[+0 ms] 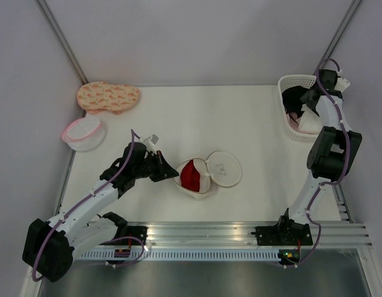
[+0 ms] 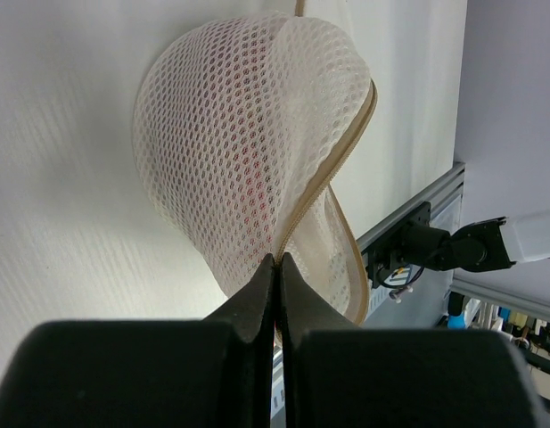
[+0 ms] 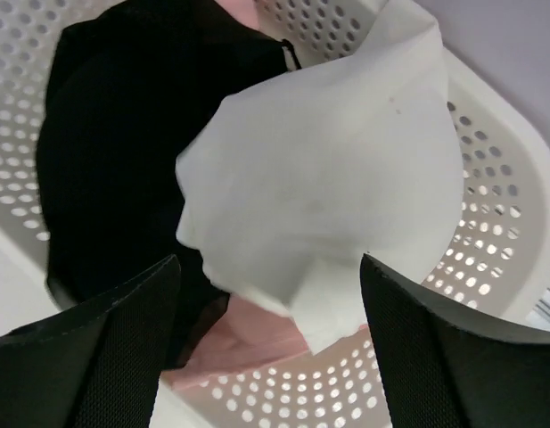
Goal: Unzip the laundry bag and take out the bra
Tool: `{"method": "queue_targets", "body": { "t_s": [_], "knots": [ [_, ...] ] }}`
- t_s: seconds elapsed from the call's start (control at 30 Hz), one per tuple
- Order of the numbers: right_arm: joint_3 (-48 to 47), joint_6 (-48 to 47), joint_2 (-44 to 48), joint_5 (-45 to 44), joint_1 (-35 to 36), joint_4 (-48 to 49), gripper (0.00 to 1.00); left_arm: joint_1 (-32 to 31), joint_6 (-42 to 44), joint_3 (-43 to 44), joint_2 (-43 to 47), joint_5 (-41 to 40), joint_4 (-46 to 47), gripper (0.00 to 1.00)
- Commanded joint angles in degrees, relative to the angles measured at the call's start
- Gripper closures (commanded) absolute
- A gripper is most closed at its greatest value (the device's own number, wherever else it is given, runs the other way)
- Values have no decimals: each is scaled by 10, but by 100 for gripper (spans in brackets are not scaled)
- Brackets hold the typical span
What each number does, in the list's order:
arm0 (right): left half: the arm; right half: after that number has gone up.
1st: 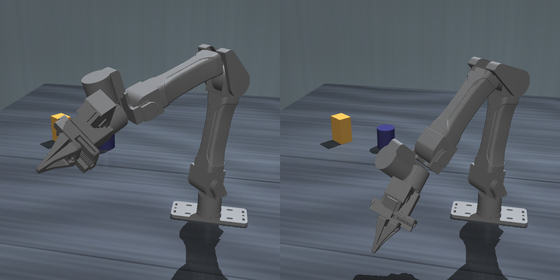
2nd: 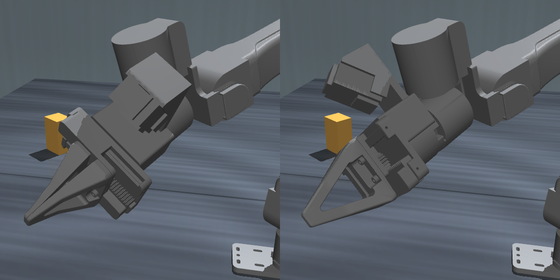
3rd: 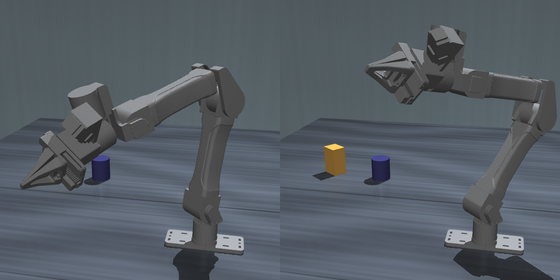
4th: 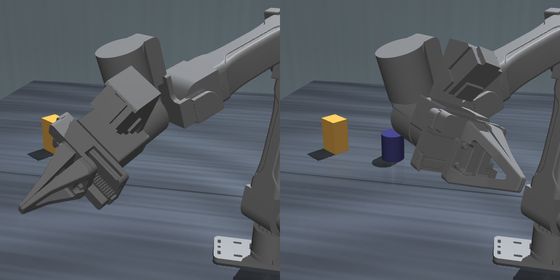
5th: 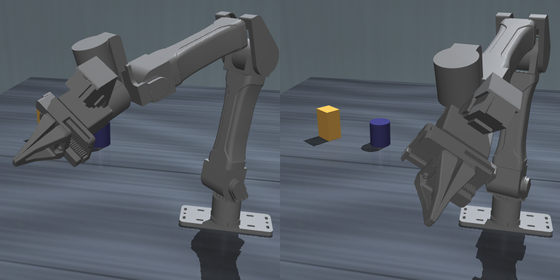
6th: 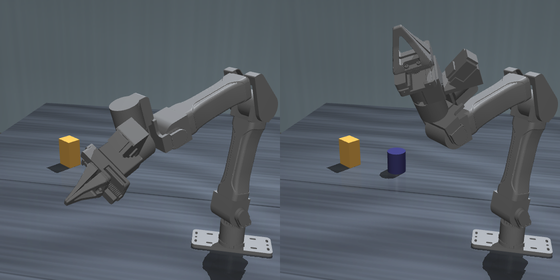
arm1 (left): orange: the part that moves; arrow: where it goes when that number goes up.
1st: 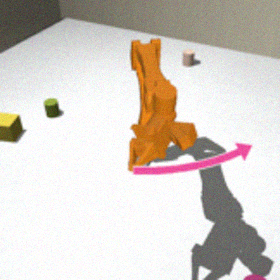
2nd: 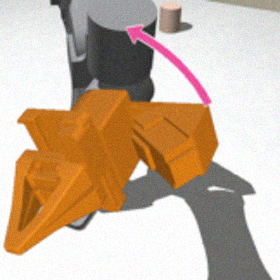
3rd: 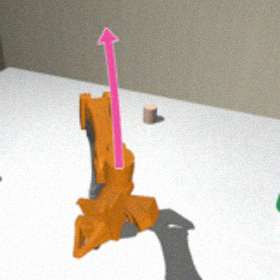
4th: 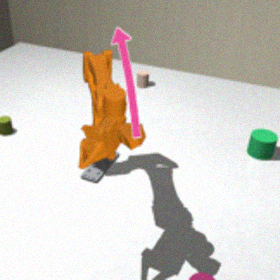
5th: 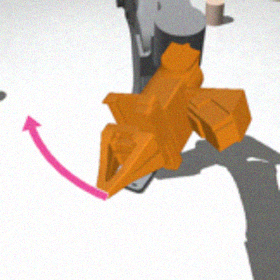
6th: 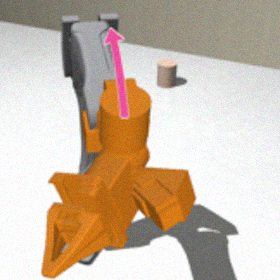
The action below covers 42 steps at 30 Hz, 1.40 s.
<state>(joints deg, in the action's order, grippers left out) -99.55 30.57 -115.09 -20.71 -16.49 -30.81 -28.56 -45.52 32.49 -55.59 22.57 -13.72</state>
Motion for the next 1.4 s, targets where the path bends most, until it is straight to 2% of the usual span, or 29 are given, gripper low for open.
{"method": "queue_targets", "body": {
  "t_s": [0.0, 0.03, 0.07, 0.2, 0.3, 0.37, 0.4, 0.5, 0.53, 0.6, 0.63, 0.73, 0.83, 0.97, 1.03, 1.2, 1.37],
  "knots": [
    [-43, -16, 28, 42, 9, 32, 12, 4, 4, 8, 12, -9, -3, 98],
    [-26, -25, 56, 58, 12, 64, 2, 4, 3, 8, 11, -9, -3, 98],
    [-15, -32, 73, 112, 17, 85, 2, 4, 3, 10, 9, -9, -3, 98],
    [8, -66, 146, 152, 56, 89, 2, 4, -1, 10, 9, -9, 2, 98],
    [38, -92, 199, 197, 111, 48, 2, 4, -5, 6, 10, -11, 8, 98],
    [75, -114, 257, 198, 180, 34, 2, 4, -7, 6, 10, -11, 12, 98],
    [121, -118, 298, 181, 244, 33, 2, 4, -8, 5, 10, -11, 15, 98],
    [201, -131, 362, 145, 350, 23, 2, 3, -12, 4, 10, -9, 19, 98],
    [220, -131, 374, 152, 416, 21, 2, 4, -12, 3, 10, -9, 21, 98],
    [272, -110, 403, 146, 477, 21, 2, 4, -13, 0, 9, -12, 22, 98],
    [287, -104, 412, 154, 537, 20, 2, 4, -15, -2, 9, -15, 22, 98],
    [342, -64, 445, 162, 615, 27, 3, 4, -20, -9, 9, -25, 20, 98],
    [398, -27, 477, 180, 643, 56, 10, 4, -25, -21, 11, -34, 18, 98],
    [442, 5, 464, 204, 668, 98, 16, 4, -31, -38, 3, -45, 14, 98],
    [441, 18, 436, 202, 709, 116, 16, 4, -34, -45, 3, -49, 14, 98],
    [423, 35, 368, 184, 762, 174, 16, 4, -40, -57, 22, -60, 14, 98],
    [382, 32, 295, 158, 783, 175, 21, 3, -39, -59, 29, -58, 14, 98]
  ]
}}
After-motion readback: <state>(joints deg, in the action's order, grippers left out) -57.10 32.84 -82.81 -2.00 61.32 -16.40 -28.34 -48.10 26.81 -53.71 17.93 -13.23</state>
